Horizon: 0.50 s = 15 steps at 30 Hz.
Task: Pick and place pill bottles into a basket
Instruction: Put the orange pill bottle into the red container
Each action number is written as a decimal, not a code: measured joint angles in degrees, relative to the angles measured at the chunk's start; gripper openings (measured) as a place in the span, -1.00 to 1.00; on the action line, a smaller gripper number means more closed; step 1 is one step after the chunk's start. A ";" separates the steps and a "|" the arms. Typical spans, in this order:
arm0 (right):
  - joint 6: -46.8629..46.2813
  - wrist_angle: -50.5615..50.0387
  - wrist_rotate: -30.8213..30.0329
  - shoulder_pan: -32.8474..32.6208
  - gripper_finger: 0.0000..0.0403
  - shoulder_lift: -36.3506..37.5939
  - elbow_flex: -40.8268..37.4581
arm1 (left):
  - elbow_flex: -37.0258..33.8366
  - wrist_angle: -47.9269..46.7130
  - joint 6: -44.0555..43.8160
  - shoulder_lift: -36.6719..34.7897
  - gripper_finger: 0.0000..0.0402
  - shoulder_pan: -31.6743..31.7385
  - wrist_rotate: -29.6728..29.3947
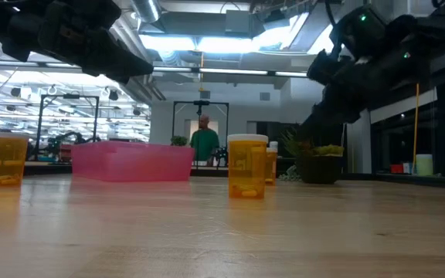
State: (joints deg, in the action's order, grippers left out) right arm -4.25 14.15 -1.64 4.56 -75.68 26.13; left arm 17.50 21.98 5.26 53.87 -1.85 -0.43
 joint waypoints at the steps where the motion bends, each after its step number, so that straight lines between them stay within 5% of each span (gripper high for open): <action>1: 0.24 0.34 -0.77 0.00 0.48 -1.01 0.00 | 0.00 0.00 0.00 0.00 -0.90 0.00 0.00; 15: -0.27 11.89 -9.46 0.40 0.49 -12.57 -0.04 | 0.00 -1.79 -1.62 0.00 -0.46 0.00 -3.28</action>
State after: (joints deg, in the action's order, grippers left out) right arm -4.52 26.04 -11.10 4.95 -88.25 26.09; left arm 17.50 20.18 3.64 53.87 -1.85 -3.71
